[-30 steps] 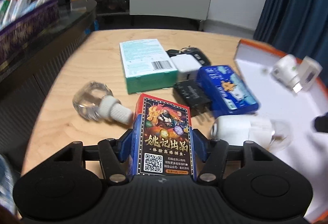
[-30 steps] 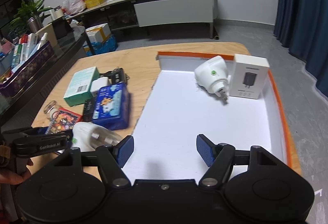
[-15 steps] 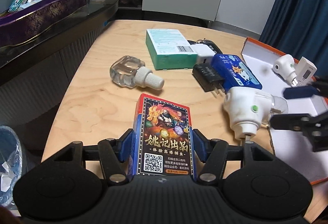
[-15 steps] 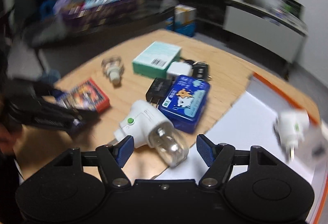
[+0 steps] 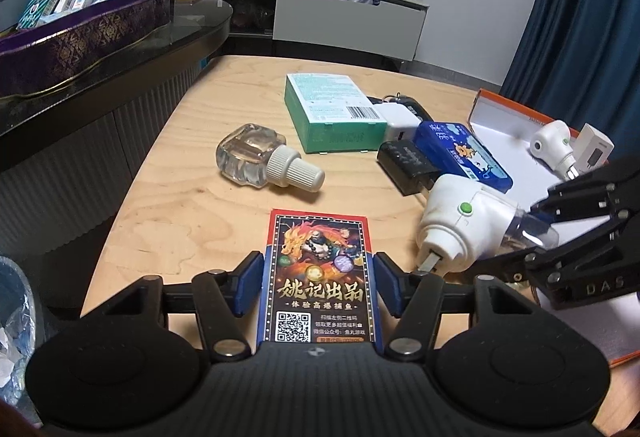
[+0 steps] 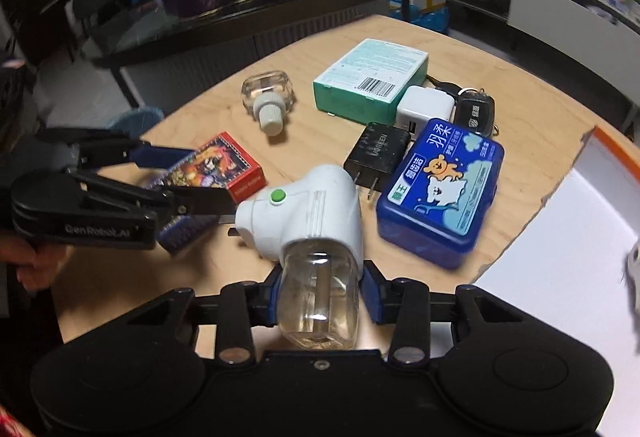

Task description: Organize rigid objects

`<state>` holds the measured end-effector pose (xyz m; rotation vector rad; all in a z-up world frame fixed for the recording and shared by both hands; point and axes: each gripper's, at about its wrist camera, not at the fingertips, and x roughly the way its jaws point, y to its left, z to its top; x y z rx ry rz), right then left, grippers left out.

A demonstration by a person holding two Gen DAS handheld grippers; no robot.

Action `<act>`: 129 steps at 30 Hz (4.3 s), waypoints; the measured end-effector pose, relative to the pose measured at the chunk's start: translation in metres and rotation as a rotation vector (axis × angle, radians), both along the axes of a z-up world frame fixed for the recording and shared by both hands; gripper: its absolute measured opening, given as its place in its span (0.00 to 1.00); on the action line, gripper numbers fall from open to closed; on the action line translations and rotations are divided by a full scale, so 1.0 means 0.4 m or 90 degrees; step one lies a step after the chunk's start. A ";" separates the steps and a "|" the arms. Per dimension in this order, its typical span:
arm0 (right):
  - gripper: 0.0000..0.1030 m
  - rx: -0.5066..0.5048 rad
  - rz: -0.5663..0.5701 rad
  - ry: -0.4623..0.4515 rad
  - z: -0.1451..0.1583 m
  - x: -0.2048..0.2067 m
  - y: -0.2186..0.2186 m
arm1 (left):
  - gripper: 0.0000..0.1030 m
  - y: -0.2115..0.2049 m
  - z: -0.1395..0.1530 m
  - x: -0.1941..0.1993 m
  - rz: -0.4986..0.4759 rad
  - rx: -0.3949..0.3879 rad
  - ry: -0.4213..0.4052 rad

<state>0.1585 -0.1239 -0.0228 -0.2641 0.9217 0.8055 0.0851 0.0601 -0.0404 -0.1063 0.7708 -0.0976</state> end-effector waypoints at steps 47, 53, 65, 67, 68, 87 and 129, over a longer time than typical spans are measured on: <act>0.47 0.080 -0.658 -0.113 0.177 -0.207 -0.501 | 0.59 -0.482 0.201 0.065 -0.135 -0.022 -0.039; 0.47 0.080 -0.649 -0.113 0.177 -0.203 -0.491 | 0.59 -0.481 0.199 0.064 -0.134 -0.026 -0.036; 0.47 0.080 -0.647 -0.113 0.177 -0.202 -0.486 | 0.59 -0.474 0.199 0.060 -0.131 -0.033 -0.033; 0.47 0.078 -0.647 -0.113 0.176 -0.202 -0.486 | 0.59 -0.472 0.198 0.061 -0.130 -0.035 -0.032; 0.47 0.078 -0.647 -0.113 0.175 -0.202 -0.484 | 0.59 -0.472 0.198 0.061 -0.130 -0.036 -0.031; 0.47 0.076 -0.644 -0.107 0.171 -0.201 -0.484 | 0.59 -0.471 0.195 0.062 -0.134 -0.037 -0.027; 0.47 0.068 -0.639 -0.101 0.152 -0.201 -0.469 | 0.59 -0.470 0.187 0.052 -0.141 -0.033 -0.025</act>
